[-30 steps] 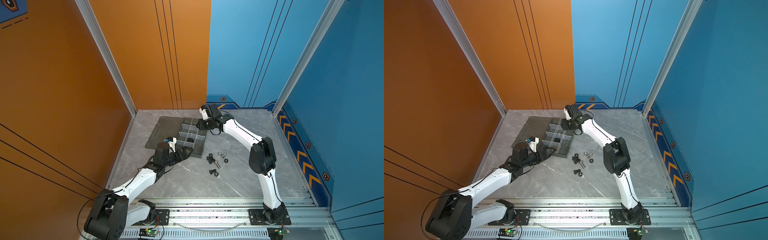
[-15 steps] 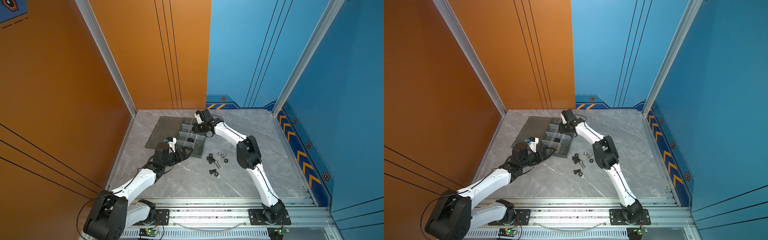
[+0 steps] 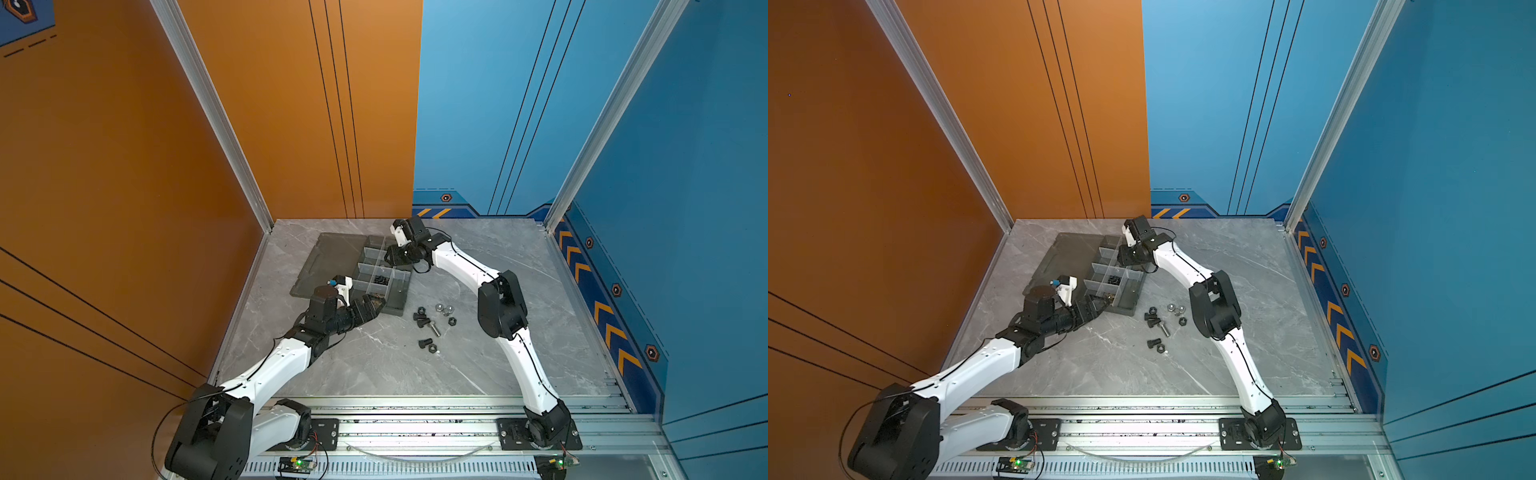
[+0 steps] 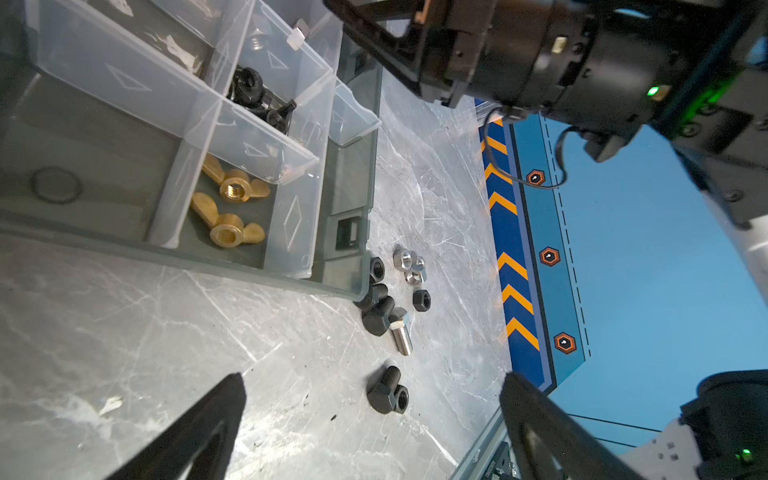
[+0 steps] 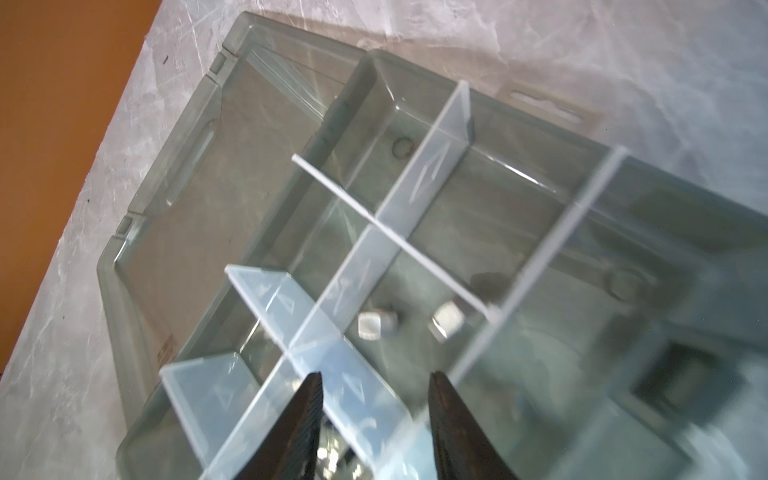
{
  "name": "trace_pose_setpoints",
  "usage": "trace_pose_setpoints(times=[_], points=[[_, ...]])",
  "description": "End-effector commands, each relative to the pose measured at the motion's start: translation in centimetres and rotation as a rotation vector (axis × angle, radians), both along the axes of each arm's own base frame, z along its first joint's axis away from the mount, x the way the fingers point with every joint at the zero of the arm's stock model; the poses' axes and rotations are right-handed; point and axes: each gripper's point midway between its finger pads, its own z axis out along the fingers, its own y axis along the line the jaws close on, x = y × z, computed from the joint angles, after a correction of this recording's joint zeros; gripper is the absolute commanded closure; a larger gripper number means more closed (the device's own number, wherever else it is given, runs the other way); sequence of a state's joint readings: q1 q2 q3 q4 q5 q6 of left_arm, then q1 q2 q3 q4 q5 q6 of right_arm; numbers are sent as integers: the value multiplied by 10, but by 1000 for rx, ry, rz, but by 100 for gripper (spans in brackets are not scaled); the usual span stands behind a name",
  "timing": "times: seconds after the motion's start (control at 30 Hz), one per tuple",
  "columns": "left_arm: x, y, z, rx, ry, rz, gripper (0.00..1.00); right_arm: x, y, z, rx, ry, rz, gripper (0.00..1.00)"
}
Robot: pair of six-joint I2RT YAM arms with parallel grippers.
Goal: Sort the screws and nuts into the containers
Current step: 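Open the right gripper to drop the silver hex nut into a compartment, then move the open right gripper back over the pile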
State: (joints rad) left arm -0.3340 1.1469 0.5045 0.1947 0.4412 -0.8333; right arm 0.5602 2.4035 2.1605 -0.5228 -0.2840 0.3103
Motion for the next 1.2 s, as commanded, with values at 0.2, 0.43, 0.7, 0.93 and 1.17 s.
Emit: trace_pose_setpoints(times=[0.2,0.43,0.7,0.93,1.17], points=[[-4,7,10,33,-27,11,2,-70,-81,73,-81,2,19,52],[-4,8,13,36,-35,7,2,-123,-135,41,-255,136,-25,51],[-4,11,11,45,-35,11,2,-144,-157,4,-439,168,118,51],[-4,10,9,43,-29,11,2,-148,-154,-21,-498,190,263,51],[-2,9,5,38,-22,14,2,-143,-148,-50,-591,178,354,51]])
